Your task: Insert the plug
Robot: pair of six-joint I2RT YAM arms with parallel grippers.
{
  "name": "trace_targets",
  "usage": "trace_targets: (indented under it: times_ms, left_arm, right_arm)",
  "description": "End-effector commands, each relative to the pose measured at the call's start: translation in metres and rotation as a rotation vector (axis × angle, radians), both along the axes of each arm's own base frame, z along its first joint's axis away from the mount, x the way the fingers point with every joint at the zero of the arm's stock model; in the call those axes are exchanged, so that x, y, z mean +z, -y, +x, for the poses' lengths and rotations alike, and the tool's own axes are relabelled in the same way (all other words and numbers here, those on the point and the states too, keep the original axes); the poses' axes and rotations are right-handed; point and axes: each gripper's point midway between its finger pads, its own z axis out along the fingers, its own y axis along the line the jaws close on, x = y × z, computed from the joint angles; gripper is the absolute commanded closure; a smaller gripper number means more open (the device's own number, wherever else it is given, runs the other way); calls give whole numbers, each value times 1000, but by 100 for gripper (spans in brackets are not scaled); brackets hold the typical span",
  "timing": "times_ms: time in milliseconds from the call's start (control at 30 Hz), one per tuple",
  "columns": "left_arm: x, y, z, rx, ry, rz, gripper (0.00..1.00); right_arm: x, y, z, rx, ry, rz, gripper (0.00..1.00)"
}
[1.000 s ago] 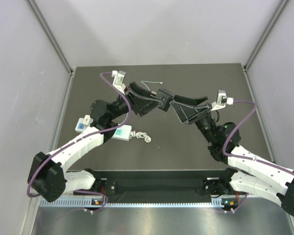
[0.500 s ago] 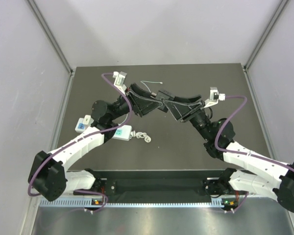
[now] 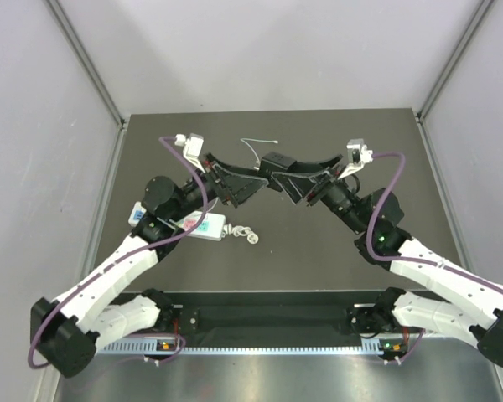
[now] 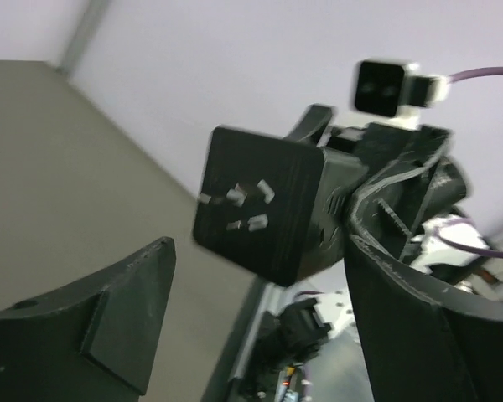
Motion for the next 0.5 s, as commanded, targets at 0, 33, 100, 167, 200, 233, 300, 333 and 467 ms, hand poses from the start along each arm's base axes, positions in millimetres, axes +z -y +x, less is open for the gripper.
trace_targets:
  times_ms: [0,33,100,167,200,233,300,333,467]
  left_arm:
    - [-28,-26,20,211,-63,131,12]
    - [-28,-30,20,225,-58,136,11]
    - [-29,-34,16,233,-43,130,8]
    - [-25,-36,12,228,-18,132,8]
    - [-26,-36,11,220,-17,154,4]
    - [-26,-37,10,221,-10,171,2]
    - [-14,-42,11,244,33,216,1]
    - [-24,-50,16,289,-18,270,1]
    - [-34,-96,40,543,-214,365,1]
  right_arm:
    - [14,9,4,-69,91,-124,100]
    - [19,9,4,-67,103,-127,100]
    - [19,3,3,-42,113,-143,100]
    - [23,0,3,-25,118,-142,100]
    - [21,-3,5,-19,112,-154,100]
    - [22,-6,7,-14,104,-177,100]
    - [12,-16,16,-11,95,-260,100]
    - [11,-18,19,-10,89,-335,100]
    - [-7,-32,38,-1,46,-504,100]
